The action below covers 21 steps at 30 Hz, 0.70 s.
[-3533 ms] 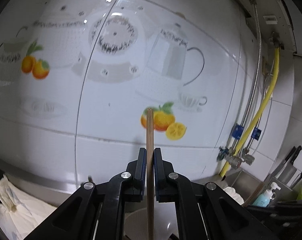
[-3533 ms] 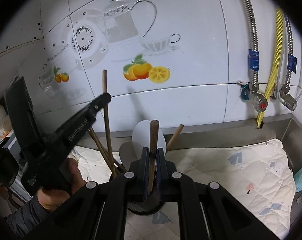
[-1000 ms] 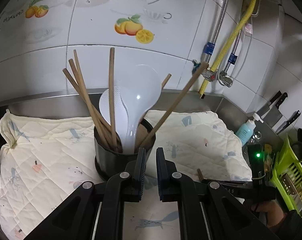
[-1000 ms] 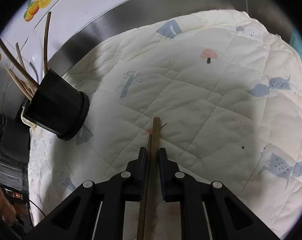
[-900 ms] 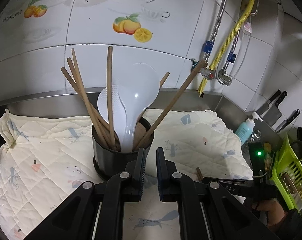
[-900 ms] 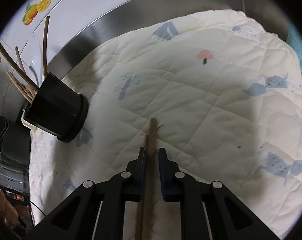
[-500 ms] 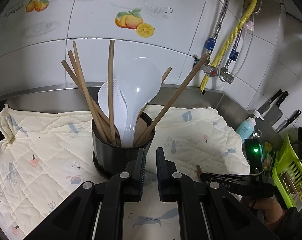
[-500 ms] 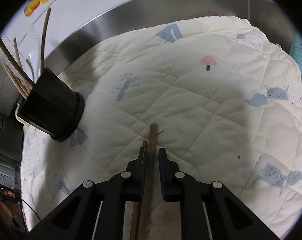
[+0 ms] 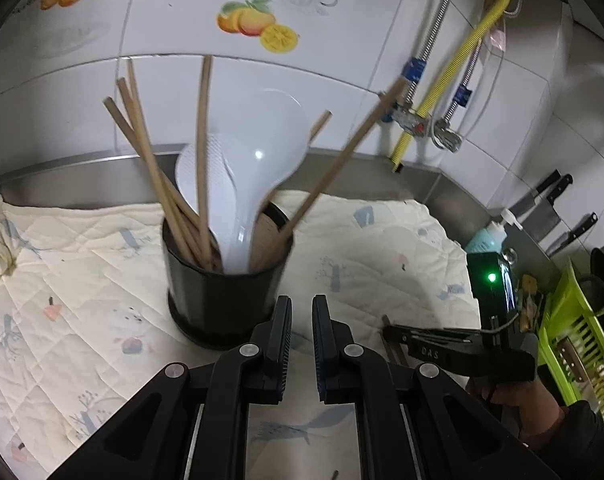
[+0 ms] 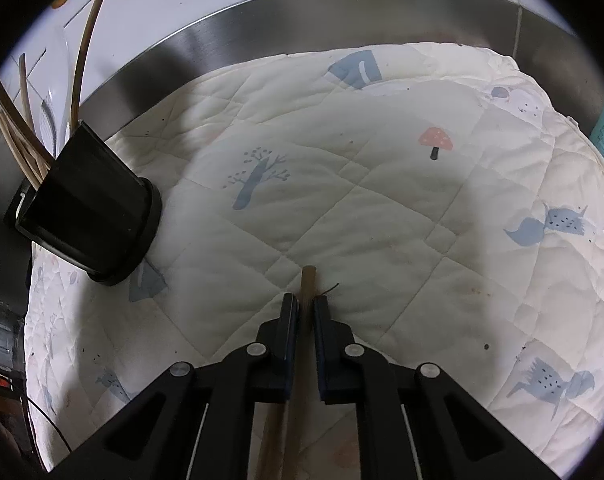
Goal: Organize utensils
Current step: 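Lift the chopstick with the right tool while the left tool moves to another chopstick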
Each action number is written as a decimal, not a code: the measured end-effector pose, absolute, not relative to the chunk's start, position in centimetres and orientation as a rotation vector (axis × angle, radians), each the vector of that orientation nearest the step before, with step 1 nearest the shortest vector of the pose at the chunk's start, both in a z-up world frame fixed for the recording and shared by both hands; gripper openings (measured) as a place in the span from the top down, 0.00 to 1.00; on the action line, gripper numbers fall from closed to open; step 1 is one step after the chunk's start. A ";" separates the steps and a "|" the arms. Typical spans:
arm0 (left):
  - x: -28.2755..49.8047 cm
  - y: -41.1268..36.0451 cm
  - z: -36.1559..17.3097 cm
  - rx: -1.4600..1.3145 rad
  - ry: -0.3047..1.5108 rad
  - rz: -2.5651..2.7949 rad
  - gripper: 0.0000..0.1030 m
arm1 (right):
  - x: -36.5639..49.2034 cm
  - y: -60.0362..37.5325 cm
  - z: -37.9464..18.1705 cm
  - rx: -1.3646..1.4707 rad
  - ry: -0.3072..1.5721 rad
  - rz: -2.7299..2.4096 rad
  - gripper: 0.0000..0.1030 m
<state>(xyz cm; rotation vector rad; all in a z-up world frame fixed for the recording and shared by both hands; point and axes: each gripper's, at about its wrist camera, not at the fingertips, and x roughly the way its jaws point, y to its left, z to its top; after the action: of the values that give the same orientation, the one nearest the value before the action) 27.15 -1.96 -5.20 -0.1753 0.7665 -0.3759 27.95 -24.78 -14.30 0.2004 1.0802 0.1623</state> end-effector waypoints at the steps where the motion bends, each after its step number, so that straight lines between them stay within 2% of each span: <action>1: 27.1 -2.2 -5.4 -0.174 0.778 -0.386 0.88 | 27.7 -25.0 -14.2 0.207 1.068 0.160 0.91; 21: 27.8 -14.4 -13.0 -0.177 1.102 -0.609 0.88 | 20.2 -30.2 -6.6 0.296 0.818 0.124 0.91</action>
<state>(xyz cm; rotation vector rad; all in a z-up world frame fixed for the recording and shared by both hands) 27.79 -14.39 -13.05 -0.1770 1.1024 -0.6088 20.23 -30.24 -6.56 0.2956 0.8184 0.1243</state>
